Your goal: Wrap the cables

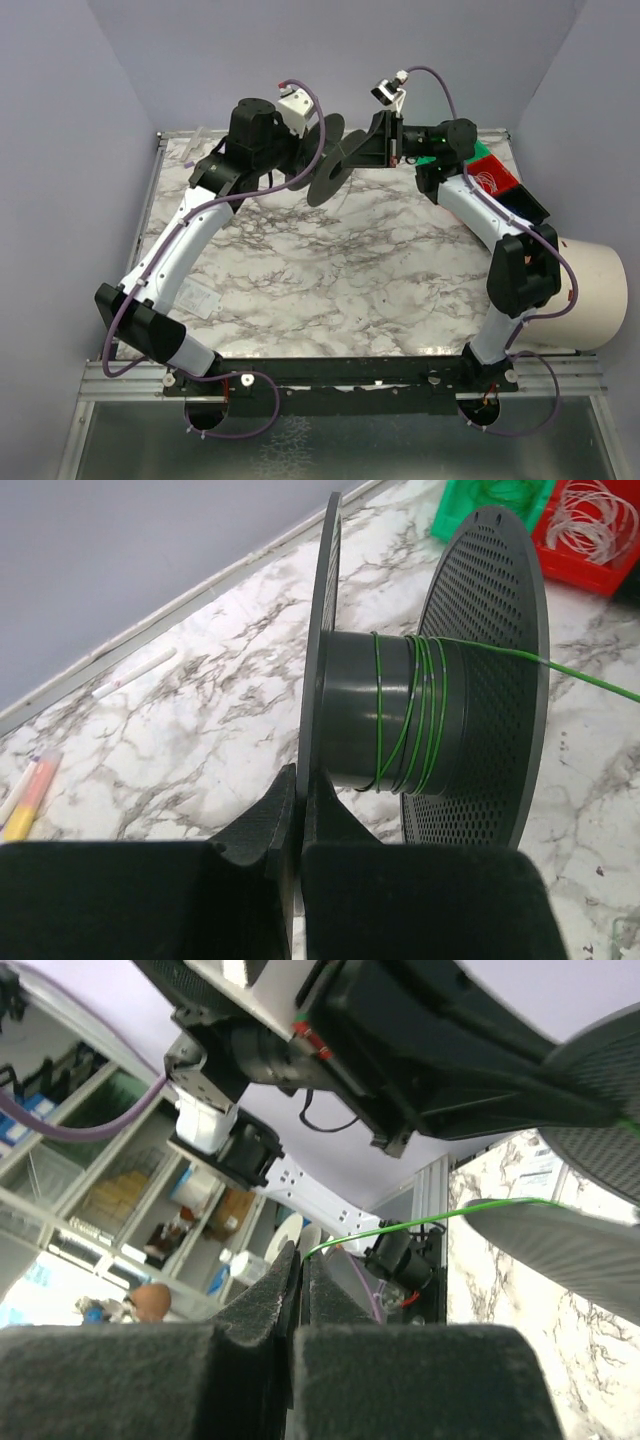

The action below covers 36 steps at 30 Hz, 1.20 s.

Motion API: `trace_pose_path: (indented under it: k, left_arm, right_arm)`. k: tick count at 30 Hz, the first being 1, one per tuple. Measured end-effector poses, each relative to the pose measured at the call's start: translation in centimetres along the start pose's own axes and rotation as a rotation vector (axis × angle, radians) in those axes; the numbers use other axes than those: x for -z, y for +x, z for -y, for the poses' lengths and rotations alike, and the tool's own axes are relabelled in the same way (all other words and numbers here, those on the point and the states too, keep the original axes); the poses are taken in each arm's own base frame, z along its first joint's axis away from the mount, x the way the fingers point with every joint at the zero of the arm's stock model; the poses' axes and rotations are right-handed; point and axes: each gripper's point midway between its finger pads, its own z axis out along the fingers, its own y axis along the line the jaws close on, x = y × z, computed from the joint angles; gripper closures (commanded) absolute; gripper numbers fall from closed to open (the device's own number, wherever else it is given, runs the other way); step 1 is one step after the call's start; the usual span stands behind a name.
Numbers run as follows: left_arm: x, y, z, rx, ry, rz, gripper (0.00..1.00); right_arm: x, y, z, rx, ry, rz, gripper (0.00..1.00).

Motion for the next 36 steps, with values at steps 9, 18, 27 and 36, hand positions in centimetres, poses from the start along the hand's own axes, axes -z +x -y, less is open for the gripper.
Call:
trace_pose_path:
  k: [9, 18, 27, 36]
  left_arm:
    - [-1.3, 1.4, -2.5, 0.100, -0.180, -0.052, 1.00]
    - [-1.0, -1.4, -6.6, 0.277, -0.246, 0.016, 1.00]
    - [2.2, -6.9, -10.2, 0.390, -0.227, 0.191, 1.00]
    - [2.1, -7.5, -7.8, 0.389, -0.091, 0.192, 1.00]
  right_arm:
    - [-5.0, 4.6, 1.2, 0.078, -0.071, -0.116, 1.00]
    - [-5.6, 9.6, 10.6, 0.127, 0.158, -0.160, 1.00]
    - [-1.1, 13.5, 17.9, 0.205, 0.434, -0.195, 0.89]
    - [3.5, 10.1, 17.0, 0.719, 0.488, -0.293, 0.38]
